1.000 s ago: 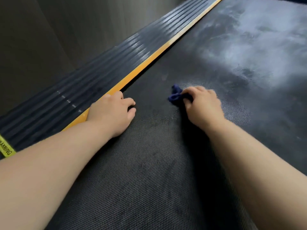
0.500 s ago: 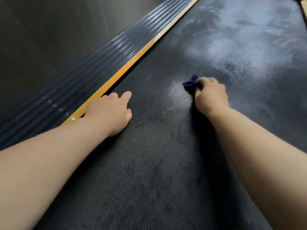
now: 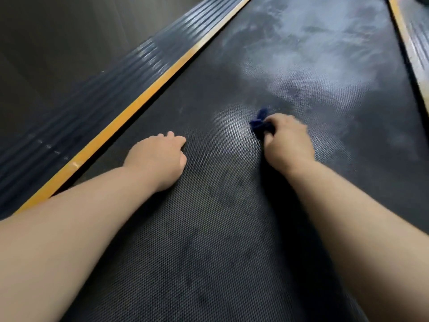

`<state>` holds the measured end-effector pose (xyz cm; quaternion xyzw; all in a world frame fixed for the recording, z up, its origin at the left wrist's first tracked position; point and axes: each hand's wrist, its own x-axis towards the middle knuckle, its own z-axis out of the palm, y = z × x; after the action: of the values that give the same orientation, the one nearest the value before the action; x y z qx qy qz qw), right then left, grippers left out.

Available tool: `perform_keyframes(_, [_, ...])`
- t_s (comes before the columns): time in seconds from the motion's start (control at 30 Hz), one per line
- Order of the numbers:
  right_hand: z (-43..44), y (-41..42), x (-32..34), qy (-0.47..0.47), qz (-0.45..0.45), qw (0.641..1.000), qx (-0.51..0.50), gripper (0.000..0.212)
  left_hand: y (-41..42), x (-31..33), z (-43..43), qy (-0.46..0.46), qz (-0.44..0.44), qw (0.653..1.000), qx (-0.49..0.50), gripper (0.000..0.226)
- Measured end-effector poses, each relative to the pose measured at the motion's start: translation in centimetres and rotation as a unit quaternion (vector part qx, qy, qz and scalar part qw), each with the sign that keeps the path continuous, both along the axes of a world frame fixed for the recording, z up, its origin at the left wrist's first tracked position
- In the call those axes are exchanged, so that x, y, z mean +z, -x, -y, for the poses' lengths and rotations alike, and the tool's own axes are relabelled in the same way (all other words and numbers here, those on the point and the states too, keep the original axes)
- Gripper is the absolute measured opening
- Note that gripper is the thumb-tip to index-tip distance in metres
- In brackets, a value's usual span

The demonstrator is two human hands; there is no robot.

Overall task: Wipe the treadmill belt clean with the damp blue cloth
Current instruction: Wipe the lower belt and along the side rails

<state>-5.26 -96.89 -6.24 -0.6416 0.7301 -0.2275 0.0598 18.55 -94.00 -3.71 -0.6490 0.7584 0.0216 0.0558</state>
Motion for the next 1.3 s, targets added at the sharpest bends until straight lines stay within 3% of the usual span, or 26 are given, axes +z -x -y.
perform_keyframes(0.07, [-2.4,-3.1,-0.4,0.005,0.033,0.995,0.095,0.021,0.5,0.1,-0.1,0.009,-0.004,1.0,0.014,0.035])
perform_keyframes(0.17, [-6.7,-4.8,-0.5,-0.001,0.044,0.958,0.282,0.024,0.6,-0.1,-0.3,0.019,-0.01,1.0,0.02,0.035])
perform_keyframes(0.23, [-6.2,-3.2,0.1,-0.013,0.03,0.948,0.316,0.027,0.2,-0.2,-0.4,0.019,-0.02,1.0,0.013,0.038])
perform_keyframes(0.33, [-2.3,0.8,-0.2,-0.024,0.002,0.984,0.179,0.025,0.1,0.1,-0.2,0.018,-0.028,0.999,0.009,0.041])
perform_keyframes(0.43, [-0.9,0.6,-0.1,0.009,0.041,0.999,0.026,0.022,0.4,0.1,-0.3,0.024,-0.025,0.999,0.016,0.037])
perform_keyframes(0.5, [-2.7,-2.5,-0.4,0.023,0.042,0.997,0.068,0.02,0.6,0.0,-0.5,0.021,-0.026,0.999,0.024,0.036])
perform_keyframes(0.57, [-6.0,-5.4,-0.6,0.035,0.038,0.981,0.185,0.021,0.6,-0.1,-0.4,0.02,-0.026,0.999,0.027,0.037])
perform_keyframes(0.67, [-7.6,-4.4,-0.4,-0.004,0.022,0.954,0.3,0.029,0.3,0.1,-0.4,0.017,-0.034,0.999,0.021,0.04])
perform_keyframes(0.73, [-5.5,-1.4,-0.5,-0.005,-0.002,0.965,0.262,0.029,0.1,0.3,-0.4,0.014,-0.038,0.999,0.013,0.041])
perform_keyframes(0.83, [-2.3,2.9,-0.6,0.016,-0.018,0.998,0.05,0.025,0.2,0.5,-0.3,0.015,-0.032,0.999,0.005,0.039])
perform_keyframes(0.9, [-1.9,2.6,-1.2,0.025,-0.034,0.998,-0.046,0.025,0.5,0.4,-0.4,0.015,-0.024,1.0,0.009,0.036])
perform_keyframes(0.97, [-3.5,-0.2,-1.5,0.037,-0.033,0.998,-0.024,0.022,0.8,0.3,-0.4,0.022,-0.013,1.0,0.012,0.033])
perform_keyframes(1.07, [-8.1,-4.1,-1.8,0.049,0.01,0.992,0.118,0.024,1.1,0.6,-0.1,0.021,-0.001,0.999,0.025,0.028])
perform_keyframes(1.17, [-8.5,-2.1,-0.7,0.018,0.011,0.981,0.195,0.033,2.0,0.9,0.2,0.023,0.032,0.999,0.023,0.028])
perform_keyframes(1.23, [-6.5,1.9,-0.5,0.018,-0.021,0.99,0.141,0.031,3.2,0.8,0.3,0.031,0.018,0.999,-0.021,0.034])
perform_keyframes(1.3, [-4.9,6.5,-0.3,0.014,-0.028,0.999,-0.013,0.027,4.5,0.3,0.5,0.021,-0.03,0.995,-0.09,0.043])
